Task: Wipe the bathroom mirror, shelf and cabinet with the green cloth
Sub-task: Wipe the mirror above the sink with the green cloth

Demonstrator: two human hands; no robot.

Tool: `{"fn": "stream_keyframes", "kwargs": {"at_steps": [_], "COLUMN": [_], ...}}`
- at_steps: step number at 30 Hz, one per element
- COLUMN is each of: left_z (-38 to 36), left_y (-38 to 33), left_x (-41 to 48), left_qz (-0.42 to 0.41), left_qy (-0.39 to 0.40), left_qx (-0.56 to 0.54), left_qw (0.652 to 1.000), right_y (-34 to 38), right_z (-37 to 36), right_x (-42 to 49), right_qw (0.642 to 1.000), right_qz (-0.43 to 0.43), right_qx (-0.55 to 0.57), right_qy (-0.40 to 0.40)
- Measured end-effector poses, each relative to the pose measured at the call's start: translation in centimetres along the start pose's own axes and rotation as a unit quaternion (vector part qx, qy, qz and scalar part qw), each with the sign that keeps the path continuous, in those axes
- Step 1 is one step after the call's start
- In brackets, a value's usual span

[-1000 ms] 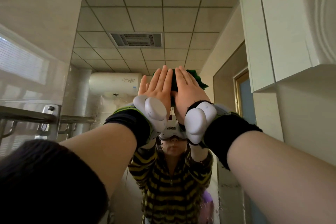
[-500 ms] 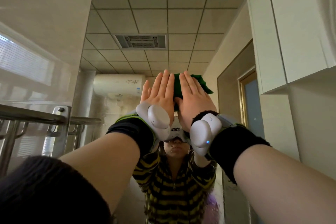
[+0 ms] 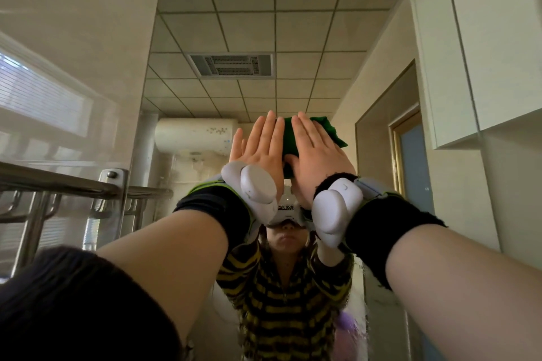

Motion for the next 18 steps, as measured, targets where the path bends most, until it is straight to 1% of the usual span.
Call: {"fn": "stream_keyframes", "kwargs": {"at_steps": [5,10,18], "left_z": [0.3,0.8,0.6], "left_y": [1.2,2.6,2.9], "left_x": [1.2,2.2,1.9], "left_qz": [-0.010,-0.002,-0.002], "left_qy": [0.003,0.000,-0.021], "left_qx": [-0.018,-0.025,-0.029], "left_qw": [1.000,1.000,0.999], "right_y": [0.9,2.1,2.4], "right_z": [-0.5,-1.2,-1.2], "right_x": [1.5,3.0,2.4], "right_qw": [1.000,1.000,0.999], "right_qz": [-0.008,-0.001,-0.005], "right_qx": [0.002,0.010,0.011], "right_qy": [-0.007,-0.014,-0.041]}}
Point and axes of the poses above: each hand's wrist, its own x-axis towards the middle knuckle, its own z-axis out of the back of the hand, y = z × x, the point moved 8 cm from there along x, towards the middle knuckle, and after that the axes turned 11 degrees about -y, right-handed, at the moved point
